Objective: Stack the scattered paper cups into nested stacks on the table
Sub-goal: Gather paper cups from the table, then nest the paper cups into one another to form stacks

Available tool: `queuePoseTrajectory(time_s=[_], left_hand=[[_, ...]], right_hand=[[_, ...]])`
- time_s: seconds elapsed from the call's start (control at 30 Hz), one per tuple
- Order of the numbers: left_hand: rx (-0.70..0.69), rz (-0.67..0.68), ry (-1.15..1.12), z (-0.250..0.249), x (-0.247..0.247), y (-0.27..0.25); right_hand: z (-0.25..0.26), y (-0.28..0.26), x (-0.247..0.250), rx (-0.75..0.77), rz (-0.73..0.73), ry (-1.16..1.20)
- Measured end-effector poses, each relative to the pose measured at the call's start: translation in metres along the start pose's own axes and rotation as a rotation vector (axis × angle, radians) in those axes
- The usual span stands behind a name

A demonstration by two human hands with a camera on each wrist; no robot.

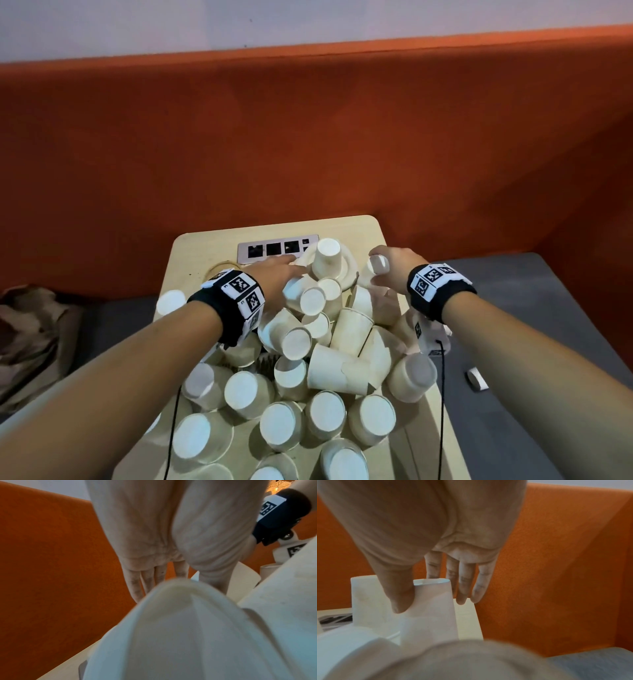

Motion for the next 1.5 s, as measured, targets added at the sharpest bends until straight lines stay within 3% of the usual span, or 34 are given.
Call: queuePoseTrajectory(time_s=[0.13,0.33,0.57,0.87,1.03,1.27,1.5], left_hand=[[-0.021,0.012,0.005,0.001,0.001,0.005],[-0.083,-0.081,0.197,0.006,0.008,0.004],[-0.117,-0.183,0.238,0.018,0.020,-0.010],[-0.141,-0.365,0.172,0.022,0.031,-0.037],[-0.107,-0.449,0.022,0.033,0.039,-0.061],[-0.086,-0.539,-0.230,0.060,0.046,-0.115],[-0.162,-0.689,-0.318,0.088,0.028,-0.181]], right_hand=[[-0.011,-0.005,0.011,-0.055,-0.019,0.071],[-0.015,-0.017,0.025,-0.072,-0.069,0.157],[-0.010,-0.038,0.035,-0.075,-0.118,0.194],[0.012,-0.075,0.053,-0.059,-0.219,0.220],[0.033,-0.108,0.071,-0.002,-0.319,0.286],[0.080,-0.167,0.095,0.156,-0.505,0.669],[0.149,-0.208,0.083,0.315,-0.385,1.077]])
Point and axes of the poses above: each hand's wrist, its own y-axis towards the middle knuckle, its own x-axis out of the back of the hand, z = x × y, the point moved 2 cm from there along y, towards the middle knuckle, and after that the axes turned 5 degrees about -x, right-handed, at the moved point
